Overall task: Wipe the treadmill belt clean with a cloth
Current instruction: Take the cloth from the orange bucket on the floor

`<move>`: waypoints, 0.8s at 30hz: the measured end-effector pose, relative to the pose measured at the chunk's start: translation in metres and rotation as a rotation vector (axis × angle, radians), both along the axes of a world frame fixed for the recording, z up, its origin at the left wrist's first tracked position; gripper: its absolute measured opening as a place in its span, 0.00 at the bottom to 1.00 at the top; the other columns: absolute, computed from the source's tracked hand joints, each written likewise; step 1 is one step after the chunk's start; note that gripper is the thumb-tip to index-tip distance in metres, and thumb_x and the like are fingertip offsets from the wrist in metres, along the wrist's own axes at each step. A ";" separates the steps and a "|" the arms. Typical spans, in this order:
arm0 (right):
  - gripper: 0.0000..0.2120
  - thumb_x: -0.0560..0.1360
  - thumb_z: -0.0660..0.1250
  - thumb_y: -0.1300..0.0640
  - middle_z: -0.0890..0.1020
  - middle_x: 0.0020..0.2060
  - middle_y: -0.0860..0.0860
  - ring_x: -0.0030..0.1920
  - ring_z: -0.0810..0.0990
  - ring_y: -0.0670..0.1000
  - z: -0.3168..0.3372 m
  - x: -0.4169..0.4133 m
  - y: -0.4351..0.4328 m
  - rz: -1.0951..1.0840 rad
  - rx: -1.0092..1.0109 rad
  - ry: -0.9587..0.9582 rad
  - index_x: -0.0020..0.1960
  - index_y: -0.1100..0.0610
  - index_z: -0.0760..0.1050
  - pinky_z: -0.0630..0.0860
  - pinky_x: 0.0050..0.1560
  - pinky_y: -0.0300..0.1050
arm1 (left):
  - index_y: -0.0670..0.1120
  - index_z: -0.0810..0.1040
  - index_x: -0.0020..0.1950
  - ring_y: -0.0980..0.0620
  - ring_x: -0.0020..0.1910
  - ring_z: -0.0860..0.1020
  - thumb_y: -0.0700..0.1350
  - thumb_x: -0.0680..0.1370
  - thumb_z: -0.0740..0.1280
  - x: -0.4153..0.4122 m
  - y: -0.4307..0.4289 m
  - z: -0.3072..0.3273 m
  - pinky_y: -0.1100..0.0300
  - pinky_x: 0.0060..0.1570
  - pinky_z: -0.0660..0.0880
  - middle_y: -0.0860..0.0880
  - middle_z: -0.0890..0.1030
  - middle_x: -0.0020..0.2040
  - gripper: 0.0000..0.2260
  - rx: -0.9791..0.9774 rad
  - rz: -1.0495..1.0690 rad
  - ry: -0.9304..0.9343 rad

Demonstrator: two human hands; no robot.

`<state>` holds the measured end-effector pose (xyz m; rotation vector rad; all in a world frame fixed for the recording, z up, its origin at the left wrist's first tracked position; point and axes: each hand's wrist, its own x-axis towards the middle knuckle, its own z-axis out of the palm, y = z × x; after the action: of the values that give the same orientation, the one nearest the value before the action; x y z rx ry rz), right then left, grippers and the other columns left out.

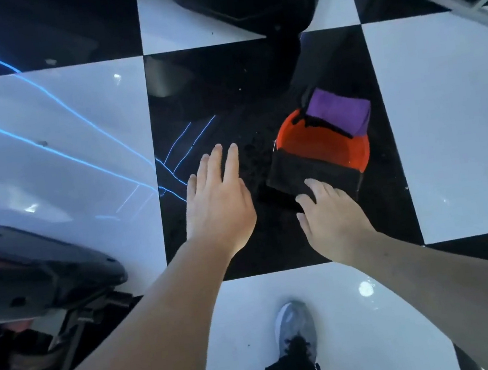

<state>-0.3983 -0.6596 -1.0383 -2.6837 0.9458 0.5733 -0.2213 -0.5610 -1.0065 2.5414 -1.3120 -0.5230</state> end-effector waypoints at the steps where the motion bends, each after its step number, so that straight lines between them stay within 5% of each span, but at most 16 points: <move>1: 0.19 0.82 0.58 0.50 0.67 0.73 0.60 0.72 0.68 0.60 -0.014 0.002 -0.004 0.019 0.004 0.007 0.70 0.56 0.72 0.68 0.70 0.55 | 0.49 0.52 0.80 0.45 0.79 0.52 0.46 0.83 0.53 0.001 -0.007 -0.011 0.45 0.76 0.56 0.47 0.56 0.80 0.25 0.000 0.023 0.009; 8: 0.20 0.77 0.67 0.51 0.60 0.76 0.62 0.74 0.63 0.66 -0.082 0.019 -0.039 0.049 -0.087 -0.035 0.67 0.53 0.70 0.65 0.72 0.62 | 0.51 0.47 0.81 0.45 0.79 0.51 0.46 0.83 0.53 0.005 -0.013 -0.082 0.45 0.76 0.55 0.46 0.53 0.81 0.27 0.056 -0.076 -0.037; 14: 0.25 0.71 0.72 0.38 0.55 0.76 0.65 0.76 0.56 0.68 -0.116 0.019 -0.075 -0.074 -0.001 0.117 0.53 0.46 0.59 0.53 0.75 0.65 | 0.54 0.43 0.81 0.45 0.80 0.48 0.47 0.84 0.52 0.009 -0.001 -0.114 0.46 0.77 0.51 0.47 0.50 0.81 0.28 0.091 -0.065 -0.038; 17: 0.27 0.67 0.75 0.39 0.70 0.62 0.59 0.63 0.68 0.63 -0.117 0.023 -0.080 -0.072 0.001 0.117 0.50 0.46 0.58 0.65 0.67 0.61 | 0.55 0.45 0.81 0.45 0.80 0.49 0.47 0.84 0.52 0.007 0.006 -0.119 0.46 0.77 0.51 0.47 0.51 0.81 0.27 0.097 -0.050 -0.023; 24: 0.26 0.64 0.77 0.44 0.71 0.47 0.57 0.49 0.68 0.59 -0.098 0.016 -0.071 -0.007 -0.150 0.008 0.48 0.48 0.63 0.68 0.51 0.57 | 0.55 0.48 0.81 0.44 0.79 0.51 0.46 0.84 0.53 -0.003 0.020 -0.109 0.46 0.76 0.55 0.47 0.53 0.81 0.26 0.088 -0.006 0.004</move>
<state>-0.3822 -0.7302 -1.1364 -2.8101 1.0386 0.5324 -0.2240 -0.5413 -1.1154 2.6066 -1.3234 -0.5989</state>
